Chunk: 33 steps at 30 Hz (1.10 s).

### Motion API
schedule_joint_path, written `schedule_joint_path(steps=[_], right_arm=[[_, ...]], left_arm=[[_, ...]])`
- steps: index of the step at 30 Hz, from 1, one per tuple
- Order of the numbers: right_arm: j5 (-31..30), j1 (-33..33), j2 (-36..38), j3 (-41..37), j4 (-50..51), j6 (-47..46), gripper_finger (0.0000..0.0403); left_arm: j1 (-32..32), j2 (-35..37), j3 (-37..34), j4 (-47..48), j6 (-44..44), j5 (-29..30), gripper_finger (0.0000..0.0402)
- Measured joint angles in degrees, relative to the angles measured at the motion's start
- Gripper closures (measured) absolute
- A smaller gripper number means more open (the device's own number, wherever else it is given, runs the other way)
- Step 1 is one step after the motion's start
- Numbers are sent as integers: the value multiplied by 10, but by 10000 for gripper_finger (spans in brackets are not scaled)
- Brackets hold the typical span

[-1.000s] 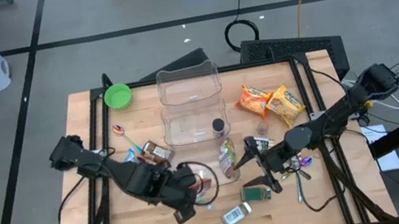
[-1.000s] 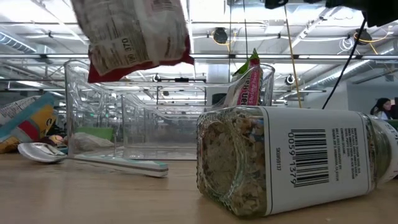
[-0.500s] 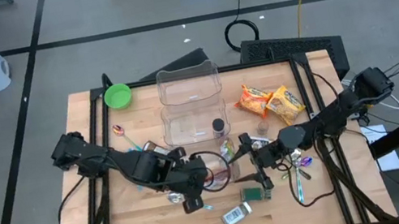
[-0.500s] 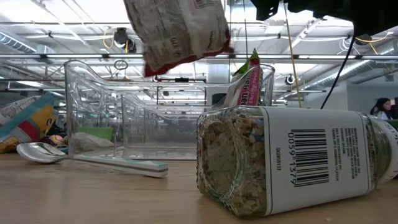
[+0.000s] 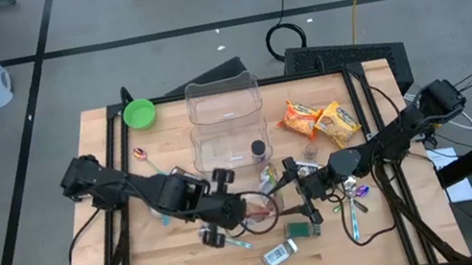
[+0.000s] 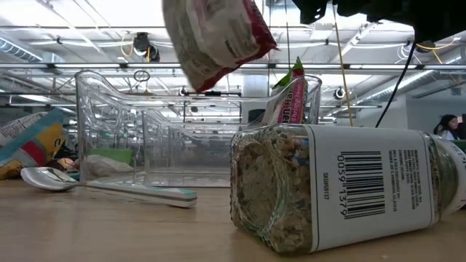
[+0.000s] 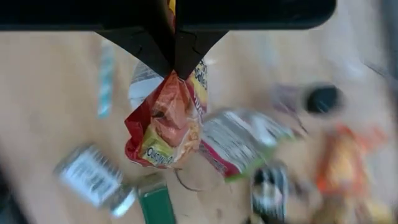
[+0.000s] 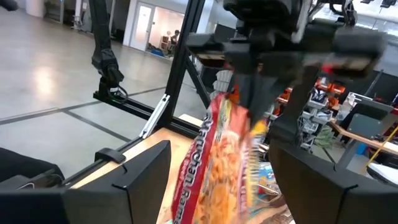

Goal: Pick & Place Food Item
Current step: Put the red noodle pack into the bottom transparent bin

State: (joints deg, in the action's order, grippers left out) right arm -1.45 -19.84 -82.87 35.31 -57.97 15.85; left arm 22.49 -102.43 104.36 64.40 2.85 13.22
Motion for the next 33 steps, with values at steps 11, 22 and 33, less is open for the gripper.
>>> schedule_joint_path(steps=[11,22,33], right_arm=[[-29,36,71,0,75,23,140],[194,197,179,0,188,-95,140],[370,297,113,50,201,-169,140]], left_arm=[[-7,2,10,-50,564,217,400],[-34,-1,10,-80,867,163,399],[-28,-52,9,-79,984,154,400]])
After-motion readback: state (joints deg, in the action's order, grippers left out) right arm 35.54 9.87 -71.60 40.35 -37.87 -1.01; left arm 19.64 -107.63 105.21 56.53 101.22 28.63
